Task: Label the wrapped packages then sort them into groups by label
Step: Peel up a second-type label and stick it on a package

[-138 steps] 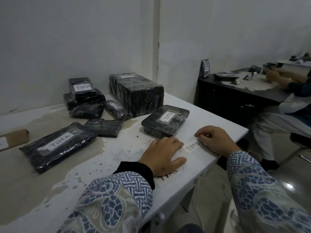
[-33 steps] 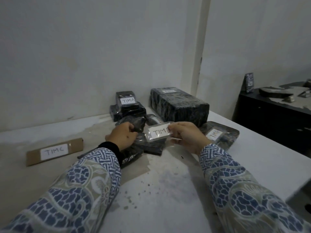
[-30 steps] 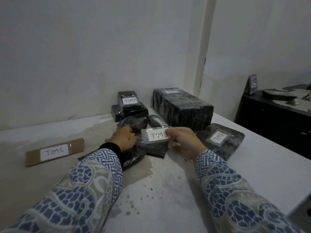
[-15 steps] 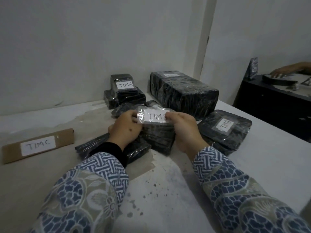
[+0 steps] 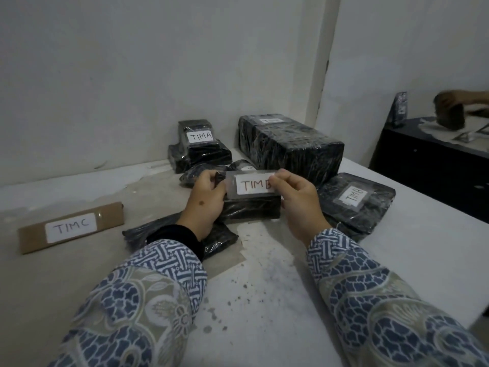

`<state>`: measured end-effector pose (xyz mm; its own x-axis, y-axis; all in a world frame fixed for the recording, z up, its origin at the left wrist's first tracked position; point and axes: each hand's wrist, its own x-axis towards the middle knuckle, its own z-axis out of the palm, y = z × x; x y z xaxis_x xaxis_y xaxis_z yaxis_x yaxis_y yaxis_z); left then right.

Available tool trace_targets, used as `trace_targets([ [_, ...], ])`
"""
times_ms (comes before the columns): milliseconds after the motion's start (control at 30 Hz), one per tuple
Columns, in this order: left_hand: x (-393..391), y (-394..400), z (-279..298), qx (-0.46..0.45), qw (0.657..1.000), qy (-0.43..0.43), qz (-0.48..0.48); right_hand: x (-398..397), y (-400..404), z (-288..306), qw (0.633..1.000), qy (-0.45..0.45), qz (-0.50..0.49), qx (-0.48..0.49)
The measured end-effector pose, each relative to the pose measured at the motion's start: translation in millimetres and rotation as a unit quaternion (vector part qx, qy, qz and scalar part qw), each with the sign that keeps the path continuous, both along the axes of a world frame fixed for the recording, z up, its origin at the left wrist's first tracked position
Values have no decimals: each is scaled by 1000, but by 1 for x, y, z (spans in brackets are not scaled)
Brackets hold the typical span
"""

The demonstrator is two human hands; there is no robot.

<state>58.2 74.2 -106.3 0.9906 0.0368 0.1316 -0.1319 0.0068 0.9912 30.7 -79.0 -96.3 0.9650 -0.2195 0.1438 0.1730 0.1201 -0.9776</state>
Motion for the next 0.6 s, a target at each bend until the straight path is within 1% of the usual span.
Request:
trace_targets([
  [67, -4, -4, -2, -43, 999, 26, -7, 1, 0, -3, 999, 15, -9, -26],
  [233, -6, -7, 1, -136, 990, 42, 20, 1, 1, -10, 997, 40, -6, -61],
  [467, -8, -7, 1, -160, 986, 43, -21, 2, 1, -14, 994, 41, -26, -94],
  [533, -8, -6, -1, -155, 986, 34, -42, 2, 1, -15, 994, 39, -32, -101],
  [600, -9, -6, -4, -124, 990, 19, -57, 1, 1, -15, 994, 30, -32, -98],
])
